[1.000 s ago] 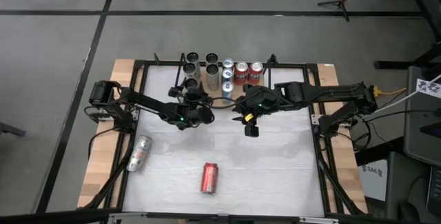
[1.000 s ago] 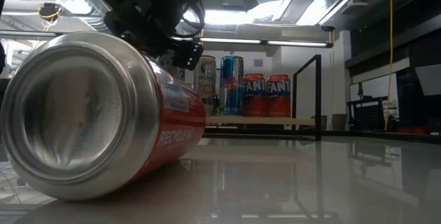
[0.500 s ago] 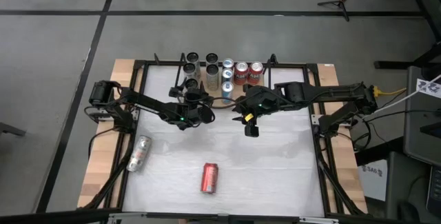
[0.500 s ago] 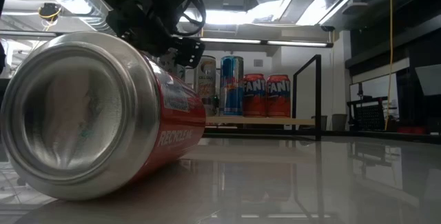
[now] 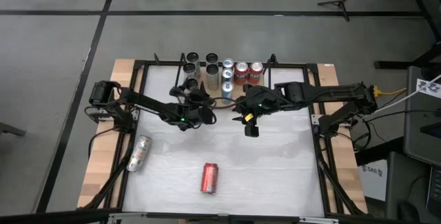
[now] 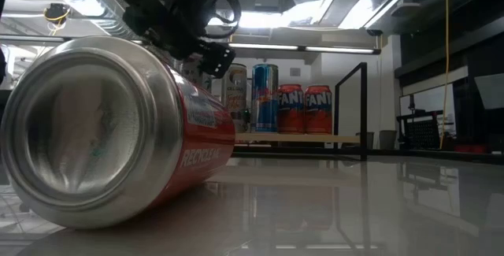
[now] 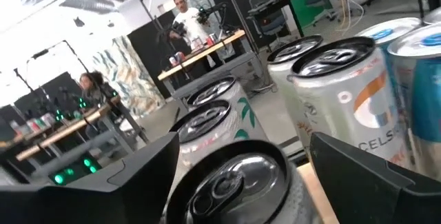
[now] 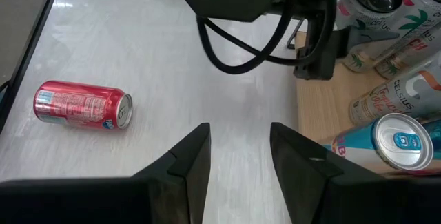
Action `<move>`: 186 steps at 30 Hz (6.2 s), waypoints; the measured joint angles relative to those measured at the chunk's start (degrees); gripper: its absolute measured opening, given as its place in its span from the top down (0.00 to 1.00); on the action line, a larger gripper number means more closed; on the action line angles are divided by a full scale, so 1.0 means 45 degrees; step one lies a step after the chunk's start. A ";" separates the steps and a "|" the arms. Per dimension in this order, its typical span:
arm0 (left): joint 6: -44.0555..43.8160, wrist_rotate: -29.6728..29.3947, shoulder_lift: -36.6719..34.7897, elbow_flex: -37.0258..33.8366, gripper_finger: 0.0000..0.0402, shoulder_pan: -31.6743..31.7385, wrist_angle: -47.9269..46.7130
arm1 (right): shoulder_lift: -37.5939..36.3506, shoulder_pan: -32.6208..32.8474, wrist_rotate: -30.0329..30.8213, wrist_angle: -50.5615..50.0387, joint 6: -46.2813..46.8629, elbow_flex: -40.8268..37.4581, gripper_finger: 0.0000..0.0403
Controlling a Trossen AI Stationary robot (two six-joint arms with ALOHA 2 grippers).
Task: Place canned beverage on shelf
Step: Put the white pink soda can on the shelf aligned with the other white pink soda cans, then put the white yellow soda can on the shelf aligned with the other white yellow soda cans
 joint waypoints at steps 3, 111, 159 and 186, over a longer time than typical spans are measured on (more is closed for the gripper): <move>0.0899 0.0002 0.0000 0.0202 0.20 -0.0006 -0.0007 | 0.0000 0.0003 0.0000 -0.0004 0.0000 0.0000 0.63; -0.4195 0.7568 -0.0345 0.0508 0.20 -0.0250 -0.5164 | 0.0000 0.0002 0.0000 -0.0023 0.0015 0.0000 0.63; -1.1428 1.6341 -0.7652 0.1426 0.20 -0.5096 -1.3217 | 0.0000 0.0004 -0.0238 -0.0028 0.0015 0.0000 0.63; -1.9501 2.1951 -0.4109 0.0707 0.20 -0.8183 -1.6878 | 0.0000 0.0005 -0.0238 -0.0038 0.0015 0.0000 0.63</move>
